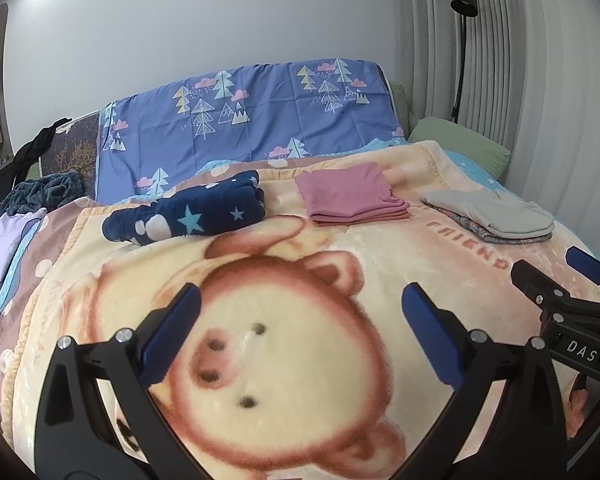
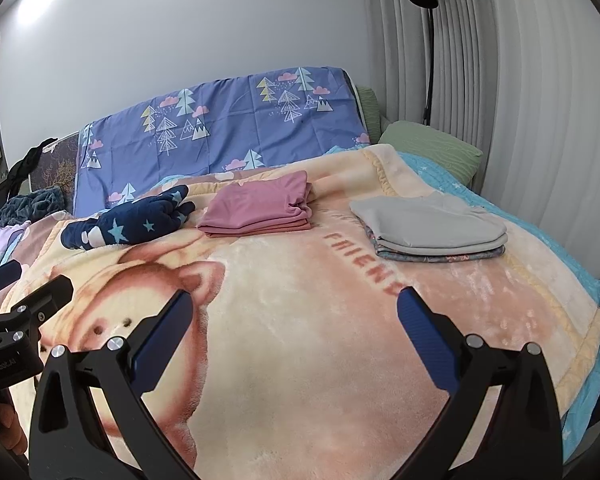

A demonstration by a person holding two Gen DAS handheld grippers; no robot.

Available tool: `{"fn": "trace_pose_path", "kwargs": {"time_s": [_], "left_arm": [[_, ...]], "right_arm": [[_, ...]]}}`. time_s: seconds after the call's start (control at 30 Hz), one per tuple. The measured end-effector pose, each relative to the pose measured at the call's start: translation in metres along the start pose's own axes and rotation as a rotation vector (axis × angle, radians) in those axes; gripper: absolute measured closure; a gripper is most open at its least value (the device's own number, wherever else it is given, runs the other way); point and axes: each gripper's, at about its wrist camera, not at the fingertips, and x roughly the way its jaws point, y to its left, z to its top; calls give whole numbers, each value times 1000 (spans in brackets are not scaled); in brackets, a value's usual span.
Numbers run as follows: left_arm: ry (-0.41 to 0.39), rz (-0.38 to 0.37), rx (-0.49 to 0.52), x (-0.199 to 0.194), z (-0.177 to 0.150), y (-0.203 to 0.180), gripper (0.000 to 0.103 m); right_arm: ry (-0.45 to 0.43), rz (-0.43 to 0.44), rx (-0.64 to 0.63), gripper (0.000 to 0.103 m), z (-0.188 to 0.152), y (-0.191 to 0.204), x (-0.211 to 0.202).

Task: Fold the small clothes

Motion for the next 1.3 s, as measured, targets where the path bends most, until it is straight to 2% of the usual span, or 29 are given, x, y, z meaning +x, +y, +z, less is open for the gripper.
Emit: {"fn": "trace_pose_path", "kwargs": {"time_s": [1.3], "left_arm": [[47, -18, 11, 15, -10, -1, 2]], "right_arm": [[8, -27, 0, 1, -6, -5, 10]]}}
